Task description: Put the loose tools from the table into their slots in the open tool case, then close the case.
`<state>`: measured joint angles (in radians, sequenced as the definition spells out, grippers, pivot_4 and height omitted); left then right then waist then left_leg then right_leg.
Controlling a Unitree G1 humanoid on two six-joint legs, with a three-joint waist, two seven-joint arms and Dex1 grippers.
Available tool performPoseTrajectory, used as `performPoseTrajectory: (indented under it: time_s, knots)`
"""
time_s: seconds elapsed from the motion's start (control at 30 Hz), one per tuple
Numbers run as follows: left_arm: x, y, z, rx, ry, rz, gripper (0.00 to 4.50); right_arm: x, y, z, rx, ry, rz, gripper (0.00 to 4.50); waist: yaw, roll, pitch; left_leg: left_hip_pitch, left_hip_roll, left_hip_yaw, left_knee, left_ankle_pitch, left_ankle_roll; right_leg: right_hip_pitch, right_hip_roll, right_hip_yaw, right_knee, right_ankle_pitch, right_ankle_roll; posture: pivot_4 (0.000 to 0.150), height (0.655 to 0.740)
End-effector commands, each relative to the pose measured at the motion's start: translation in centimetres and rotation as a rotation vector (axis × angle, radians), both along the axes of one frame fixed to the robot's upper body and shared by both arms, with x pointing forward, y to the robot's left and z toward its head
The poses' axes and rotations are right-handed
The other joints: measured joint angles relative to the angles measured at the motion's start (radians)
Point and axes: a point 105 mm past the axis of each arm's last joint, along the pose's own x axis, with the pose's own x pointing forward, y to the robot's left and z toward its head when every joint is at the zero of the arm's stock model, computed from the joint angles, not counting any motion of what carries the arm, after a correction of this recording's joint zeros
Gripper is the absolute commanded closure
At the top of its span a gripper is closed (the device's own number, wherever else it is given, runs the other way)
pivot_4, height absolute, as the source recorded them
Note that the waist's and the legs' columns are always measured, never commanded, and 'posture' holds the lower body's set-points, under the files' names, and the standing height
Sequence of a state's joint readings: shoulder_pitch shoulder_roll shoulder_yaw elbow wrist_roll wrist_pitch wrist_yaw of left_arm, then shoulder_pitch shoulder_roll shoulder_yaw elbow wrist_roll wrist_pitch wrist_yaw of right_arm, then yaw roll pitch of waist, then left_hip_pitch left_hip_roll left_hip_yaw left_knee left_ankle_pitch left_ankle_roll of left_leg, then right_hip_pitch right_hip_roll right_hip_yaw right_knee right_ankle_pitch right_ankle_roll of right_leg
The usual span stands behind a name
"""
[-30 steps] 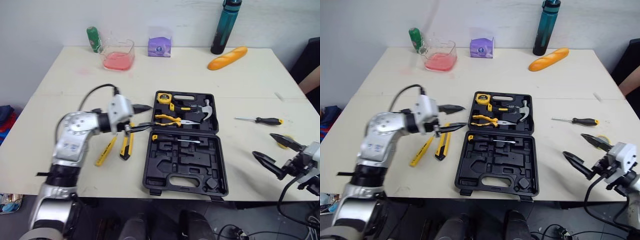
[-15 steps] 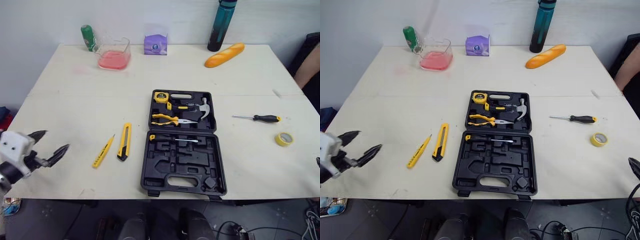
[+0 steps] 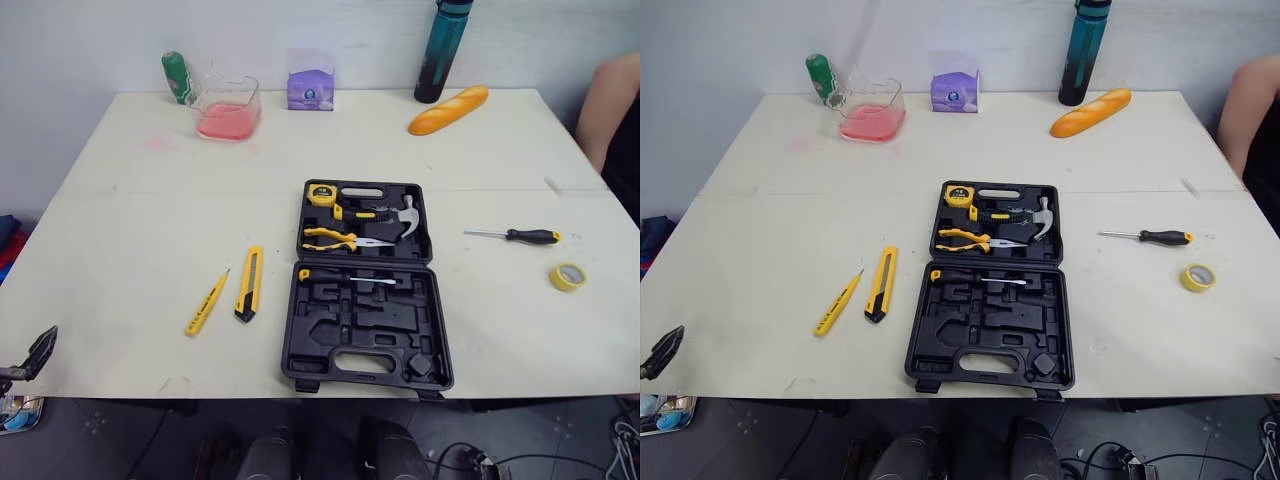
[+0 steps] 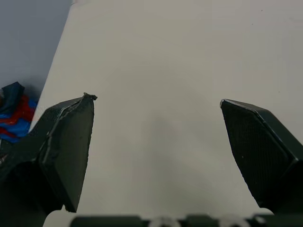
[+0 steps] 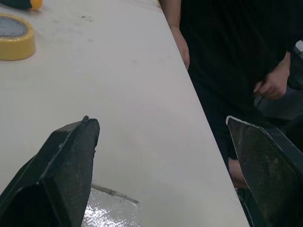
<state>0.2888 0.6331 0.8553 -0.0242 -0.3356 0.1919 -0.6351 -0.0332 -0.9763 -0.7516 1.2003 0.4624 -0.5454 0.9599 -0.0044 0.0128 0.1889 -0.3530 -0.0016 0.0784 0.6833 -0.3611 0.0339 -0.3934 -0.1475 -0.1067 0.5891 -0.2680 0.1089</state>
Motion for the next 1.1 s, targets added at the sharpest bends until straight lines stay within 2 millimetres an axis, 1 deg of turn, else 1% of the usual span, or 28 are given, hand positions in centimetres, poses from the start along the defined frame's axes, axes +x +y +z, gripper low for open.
performPoseTrajectory:
  time_s: [0.03,0.23,0.33,0.4,0.47,0.53,0.57,0.63,0.7,0.73,0.77,0.83,0.87,0.93,1.0,1.03,1.1]
  knots:
    - [0.7,-0.2,1.6,0.030,-0.046,-0.012,0.03,0.2,-0.9,1.9,-0.028,-0.040,-0.032,0.00,-0.001,0.000,0.000,0.000,0.000,0.000,0.000,0.000,0.000,0.000,0.000,0.000,0.000,0.000,0.000,0.150,0.7349]
    - [1.7,-1.1,2.3,0.030,-0.066,-0.054,0.03,1.1,-0.9,2.5,-0.006,-0.050,-0.021,0.00,-0.014,0.001,0.000,0.000,0.000,0.001,-0.001,0.000,-0.001,-0.001,0.000,0.000,0.000,0.000,0.000,0.150,0.7349]
    - [2.9,-2.8,3.6,0.039,-0.099,-0.133,0.03,2.6,-0.1,3.3,-0.008,-0.062,0.045,0.00,-0.023,0.000,0.000,0.000,0.000,0.001,-0.001,0.000,-0.001,0.000,0.000,0.000,0.000,0.000,0.000,0.150,0.7349]
    - [3.6,-3.8,4.4,0.067,-0.117,-0.180,0.03,4.0,1.0,3.9,-0.024,-0.088,0.118,0.00,-0.023,0.000,0.000,0.000,0.000,0.001,-0.001,0.000,-0.001,0.000,0.000,0.000,0.000,0.000,0.000,0.150,0.7349]
    - [4.2,-4.6,5.3,0.088,-0.142,-0.214,0.03,5.5,2.1,4.1,-0.037,-0.069,0.174,0.00,-0.023,0.002,0.000,0.000,0.000,0.001,-0.001,0.000,-0.001,0.000,0.000,0.000,0.000,0.000,0.000,0.150,0.7349]
    - [5.4,-6.7,6.6,0.097,-0.165,-0.305,0.03,7.7,4.8,4.8,-0.058,-0.061,0.330,0.00,-0.023,0.002,0.000,0.000,0.000,0.001,-0.001,0.000,-0.002,-0.001,0.001,0.000,0.000,0.000,0.000,0.150,0.7349]
    - [5.7,-7.6,7.0,0.095,-0.170,-0.345,0.03,8.4,5.9,5.1,-0.067,-0.059,0.391,0.00,-0.024,0.002,0.001,0.000,0.000,0.001,-0.001,0.001,-0.002,-0.001,0.001,0.000,0.000,0.000,0.000,0.150,0.7349]
    - [6.1,-8.7,7.4,0.095,-0.171,-0.391,0.03,9.2,7.3,5.6,-0.070,-0.053,0.456,0.00,-0.023,0.002,0.001,0.000,0.000,0.001,-0.001,0.001,-0.002,-0.001,0.001,0.000,0.001,0.000,0.001,0.150,0.7349]
    - [6.5,-11.1,8.2,0.042,-0.179,-0.500,0.03,11.0,8.8,5.5,-0.053,0.055,0.492,0.00,-0.023,0.002,0.001,-0.001,0.000,0.001,-0.001,0.001,-0.002,-0.001,0.001,-0.001,0.002,0.000,0.001,0.150,0.7349]
    - [6.5,-12.6,8.5,0.020,-0.176,-0.566,0.03,12.0,10.0,5.6,-0.080,0.126,0.528,0.00,-0.023,0.002,0.001,-0.001,0.000,0.001,-0.001,0.001,-0.002,-0.002,0.001,-0.001,0.003,0.000,0.001,0.150,0.7349]
    - [6.5,-13.8,8.5,0.017,-0.160,-0.617,0.03,12.9,11.4,6.6,-0.094,0.119,0.576,0.00,-0.022,0.002,0.001,-0.002,0.000,0.001,-0.001,0.001,-0.002,-0.002,0.001,-0.001,0.003,0.000,0.001,0.150,0.7349]
    - [6.3,-15.4,8.5,0.021,-0.142,-0.672,0.03,14.0,12.9,8.6,-0.128,0.089,0.617,0.00,-0.025,0.003,0.001,-0.002,0.000,0.001,-0.001,0.001,-0.002,-0.002,0.001,0.000,0.002,0.000,0.001,0.150,0.7349]
    - [6.3,-16.0,8.5,0.020,-0.138,-0.693,0.03,14.4,13.3,9.4,-0.130,0.085,0.631,0.00,-0.024,0.004,0.002,-0.002,-0.001,0.002,-0.001,0.001,-0.002,-0.002,0.001,0.000,0.002,0.000,0.001,0.150,0.7349]
    - [6.1,-17.5,8.9,0.015,-0.133,-0.754,0.03,15.1,14.2,10.2,-0.159,0.121,0.666,0.00,-0.022,0.004,0.002,-0.002,0.000,0.002,-0.001,0.001,-0.002,-0.002,0.001,0.000,0.002,0.000,0.001,0.150,0.7349]
    - [6.0,-18.8,9.2,0.009,-0.129,-0.812,0.03,15.6,14.7,10.4,-0.185,0.196,0.687,0.00,-0.017,0.004,0.002,-0.002,0.001,0.002,-0.001,0.002,-0.001,-0.003,0.003,-0.001,0.002,0.000,0.000,0.150,0.7349]
    - [5.8,-19.7,9.4,0.013,-0.123,-0.855,0.03,16.1,14.5,10.2,-0.221,0.279,0.663,0.00,-0.015,0.004,0.002,-0.002,0.001,0.001,-0.001,0.004,0.001,-0.003,0.004,-0.001,0.002,0.000,0.000,0.150,0.7349]
    - [5.6,-20.9,9.6,0.019,-0.116,-0.912,0.03,16.7,13.9,10.1,-0.272,0.379,0.627,0.00,-0.012,0.003,0.003,-0.002,0.001,0.001,0.000,0.005,0.002,-0.003,0.004,-0.001,0.002,0.000,0.000,0.150,0.7349]
